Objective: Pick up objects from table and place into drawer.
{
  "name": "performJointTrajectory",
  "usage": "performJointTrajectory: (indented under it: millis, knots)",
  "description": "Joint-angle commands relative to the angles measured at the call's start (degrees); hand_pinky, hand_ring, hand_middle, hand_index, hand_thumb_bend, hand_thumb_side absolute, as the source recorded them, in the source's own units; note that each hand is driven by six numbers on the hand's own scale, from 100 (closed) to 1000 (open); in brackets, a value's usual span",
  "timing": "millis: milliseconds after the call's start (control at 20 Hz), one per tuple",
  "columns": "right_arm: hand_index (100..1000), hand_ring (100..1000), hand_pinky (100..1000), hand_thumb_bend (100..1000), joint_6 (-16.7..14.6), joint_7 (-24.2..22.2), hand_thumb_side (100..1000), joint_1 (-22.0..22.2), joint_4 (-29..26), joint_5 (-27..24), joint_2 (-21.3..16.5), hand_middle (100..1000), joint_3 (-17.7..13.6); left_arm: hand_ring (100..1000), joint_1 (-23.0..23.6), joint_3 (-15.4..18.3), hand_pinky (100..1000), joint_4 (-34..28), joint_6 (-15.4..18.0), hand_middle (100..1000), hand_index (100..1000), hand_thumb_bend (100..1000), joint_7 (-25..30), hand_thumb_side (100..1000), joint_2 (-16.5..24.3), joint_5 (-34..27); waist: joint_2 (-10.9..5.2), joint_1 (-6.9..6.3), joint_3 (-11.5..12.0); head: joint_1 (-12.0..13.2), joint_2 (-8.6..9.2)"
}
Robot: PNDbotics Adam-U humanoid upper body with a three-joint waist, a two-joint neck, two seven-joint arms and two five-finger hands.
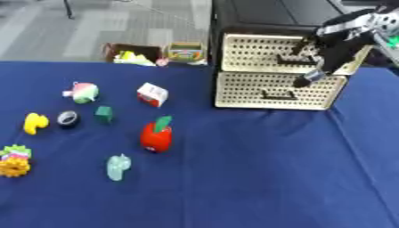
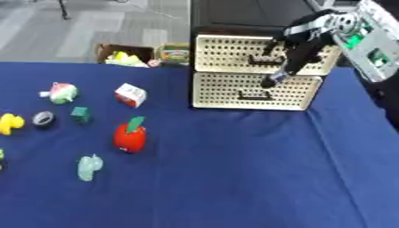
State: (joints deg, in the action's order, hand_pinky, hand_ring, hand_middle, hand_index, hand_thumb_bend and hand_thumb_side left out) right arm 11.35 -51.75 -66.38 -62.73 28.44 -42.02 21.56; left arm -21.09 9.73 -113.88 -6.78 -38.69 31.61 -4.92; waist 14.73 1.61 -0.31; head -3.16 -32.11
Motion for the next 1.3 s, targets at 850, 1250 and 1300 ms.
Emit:
performJointTrajectory:
  millis: [850, 1250, 1300]
  knots:
    - [917, 100, 100, 558, -1.3, -0.2, 357, -2.3, 4.1, 6.2, 1.5, 100, 0.2, 479, -0.6, 0.6, 434, -0.7, 0.2, 505, 725, 100, 0.0, 728, 0.6, 0.1, -0.04, -0.18, 0.8, -0.8, 1.08]
    - [856, 100, 100, 548, -1.5, -0.2, 380, -2.5, 4.1, 6.0, 1.7, 100, 0.4, 479, -0.7, 0.6, 435, -0.7, 0.2, 506, 725, 100, 0.0, 728, 0.7, 0.1, -0.02, -0.1, 0.8, -0.8, 0.85]
    - [846, 100, 100, 548, -1.6, -0.2, 381, -2.5, 3.9, 5.9, 1.6, 100, 0.3, 479, -0.7, 0.6, 435, -0.7, 0.2, 506, 725, 100, 0.0, 728, 0.7, 0.1, -0.06, -0.1, 0.7, -0.8, 0.8]
